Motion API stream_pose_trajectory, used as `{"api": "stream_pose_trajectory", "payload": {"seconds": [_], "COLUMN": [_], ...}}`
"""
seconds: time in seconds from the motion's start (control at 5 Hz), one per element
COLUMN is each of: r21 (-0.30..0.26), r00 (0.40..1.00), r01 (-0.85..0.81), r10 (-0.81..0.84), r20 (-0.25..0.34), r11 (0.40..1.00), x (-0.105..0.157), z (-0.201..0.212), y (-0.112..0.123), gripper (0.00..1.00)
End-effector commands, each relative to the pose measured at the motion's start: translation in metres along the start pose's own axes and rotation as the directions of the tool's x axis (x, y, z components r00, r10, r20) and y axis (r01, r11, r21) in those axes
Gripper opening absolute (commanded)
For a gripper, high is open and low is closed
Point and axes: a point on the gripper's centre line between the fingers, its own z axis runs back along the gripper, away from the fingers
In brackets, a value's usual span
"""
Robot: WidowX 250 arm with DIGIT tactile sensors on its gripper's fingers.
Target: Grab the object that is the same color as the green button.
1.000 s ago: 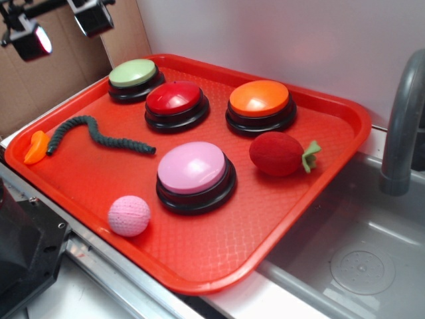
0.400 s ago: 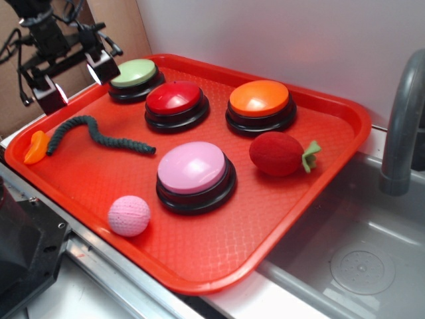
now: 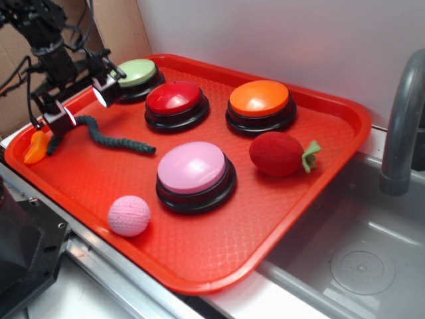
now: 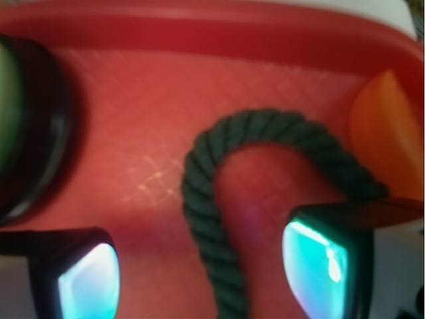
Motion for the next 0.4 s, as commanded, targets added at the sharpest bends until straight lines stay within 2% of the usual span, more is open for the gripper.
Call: {"api": "stream_pose_trajectory", "payload": {"seconds": [0.0,0.2], "r21": [0.005,0.032], "r00": [0.999,0.998], "r01": [-0.04,-0.062], "r10": [0.04,0.062], "r20": [-0.005,0.02], "r11": [0.999,0.998], "x": [0.0083,0.0055], "z": [-0.0089,-0.0147], "y": [0.0108,0.01], "gripper": [1.0,0.29]}}
